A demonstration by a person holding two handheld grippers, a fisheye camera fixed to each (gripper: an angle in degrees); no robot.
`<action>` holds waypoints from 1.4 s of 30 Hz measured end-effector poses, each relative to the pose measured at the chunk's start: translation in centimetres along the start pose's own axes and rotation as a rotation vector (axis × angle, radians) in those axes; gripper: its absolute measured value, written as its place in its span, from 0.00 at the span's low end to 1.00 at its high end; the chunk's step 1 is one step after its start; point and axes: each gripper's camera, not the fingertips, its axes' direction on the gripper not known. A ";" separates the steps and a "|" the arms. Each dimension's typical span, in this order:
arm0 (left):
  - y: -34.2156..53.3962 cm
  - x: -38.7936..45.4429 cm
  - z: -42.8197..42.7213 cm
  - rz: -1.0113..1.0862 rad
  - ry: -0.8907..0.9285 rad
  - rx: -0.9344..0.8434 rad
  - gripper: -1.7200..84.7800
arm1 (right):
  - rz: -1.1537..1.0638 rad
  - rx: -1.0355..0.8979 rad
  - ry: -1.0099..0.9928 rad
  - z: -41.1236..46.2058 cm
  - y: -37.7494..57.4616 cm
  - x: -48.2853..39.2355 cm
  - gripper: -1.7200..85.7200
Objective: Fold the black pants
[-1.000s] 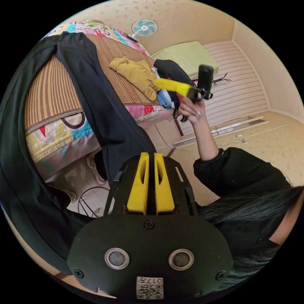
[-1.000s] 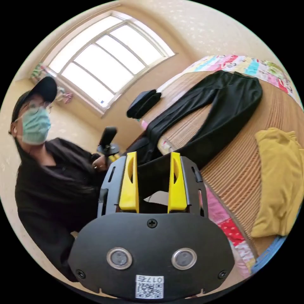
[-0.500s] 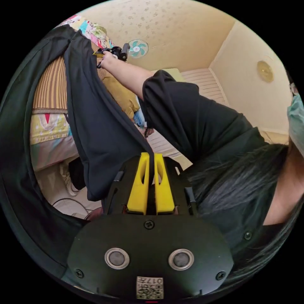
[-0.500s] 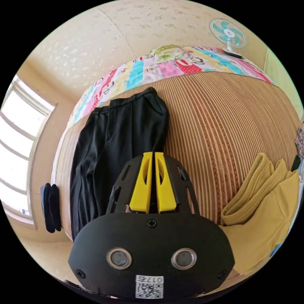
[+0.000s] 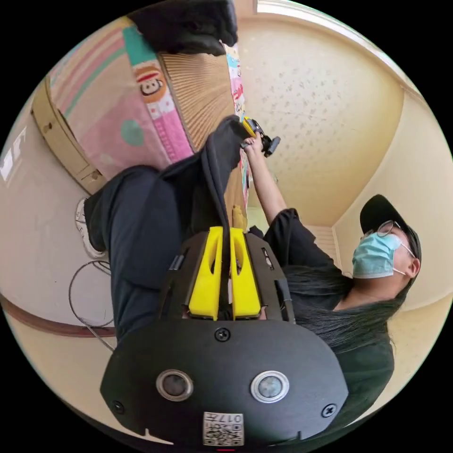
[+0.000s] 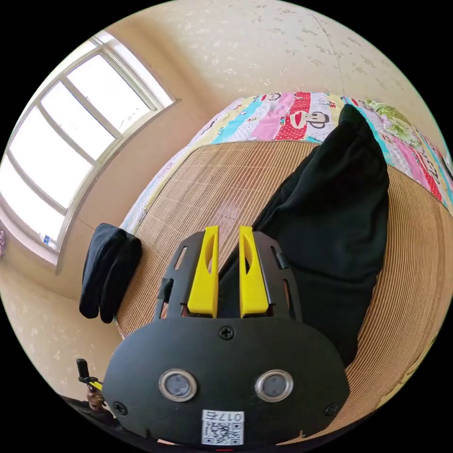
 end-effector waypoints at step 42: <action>-0.4 2.7 5.6 0.107 -0.430 -0.487 0.07 | 0.124 -0.643 -0.721 -12.5 42.5 7.4 0.07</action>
